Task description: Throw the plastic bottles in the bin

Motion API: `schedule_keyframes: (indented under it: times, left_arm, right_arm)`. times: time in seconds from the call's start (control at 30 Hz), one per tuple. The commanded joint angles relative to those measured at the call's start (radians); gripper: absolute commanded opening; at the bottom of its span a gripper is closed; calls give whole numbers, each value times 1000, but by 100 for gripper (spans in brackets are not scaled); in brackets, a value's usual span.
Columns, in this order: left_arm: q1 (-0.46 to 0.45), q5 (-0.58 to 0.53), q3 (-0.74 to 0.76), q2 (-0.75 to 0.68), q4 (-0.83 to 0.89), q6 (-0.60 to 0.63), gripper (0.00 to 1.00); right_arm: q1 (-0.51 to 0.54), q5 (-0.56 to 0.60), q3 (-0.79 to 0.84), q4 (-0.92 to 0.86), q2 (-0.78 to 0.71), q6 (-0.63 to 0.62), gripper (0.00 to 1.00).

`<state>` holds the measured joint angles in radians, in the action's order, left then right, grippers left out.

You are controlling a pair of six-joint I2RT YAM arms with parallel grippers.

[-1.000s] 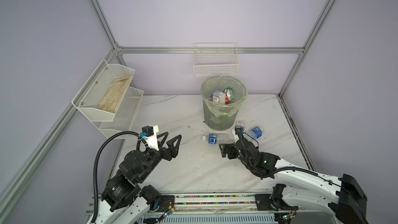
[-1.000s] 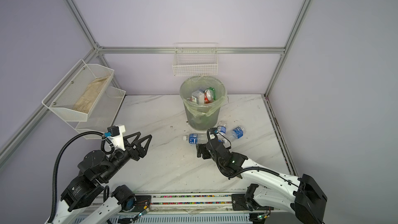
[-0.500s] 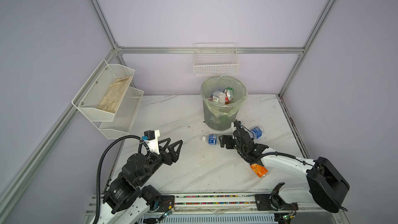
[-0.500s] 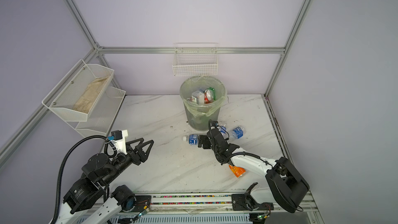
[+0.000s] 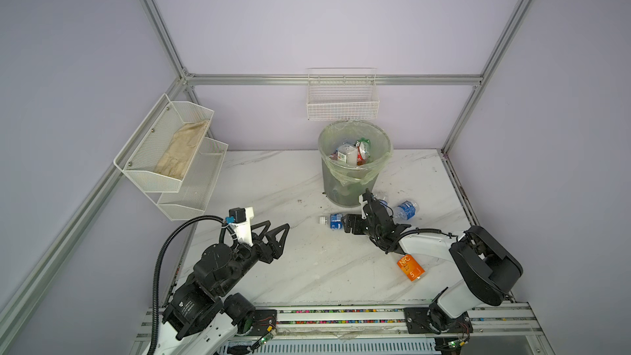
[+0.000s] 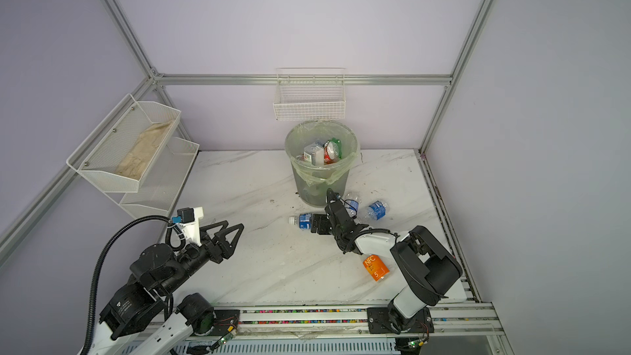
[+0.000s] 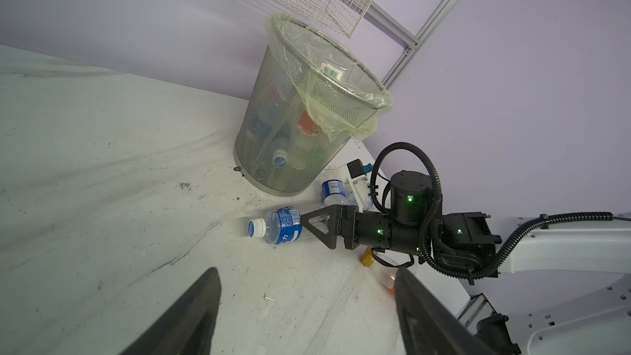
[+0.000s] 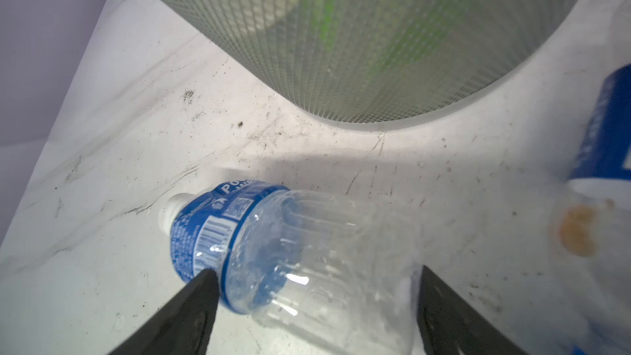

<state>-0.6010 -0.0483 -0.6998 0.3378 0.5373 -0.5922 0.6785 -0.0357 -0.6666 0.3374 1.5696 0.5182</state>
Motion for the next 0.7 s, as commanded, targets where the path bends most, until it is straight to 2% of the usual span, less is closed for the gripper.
schedule_keyframes:
  times: [0.0,0.23,0.33,0.4,0.5,0.67]
  left_arm:
    - [7,11,48,2,-16,-20,78]
    - [7,38,138,18,-71,-69,78]
    - [7,49,176,30,-103,-92,78]
    - [7,57,198,43,-126,-109,78]
    - [7,77,216,66,-149,-134,78]
    - [5,94,249,101,-155,-137,78]
  right_arm:
    - [-4,-74,48,94,-30,47,86]
    - [58,-137,167,219,-95,156,79]
    - [173,-76,171,258,-95,193,79]
    - [288,-44,123,258,-55,189,79]
    - [389,-18,53,212,-20,169,78]
    - [422,70,122,194,-171,209,78]
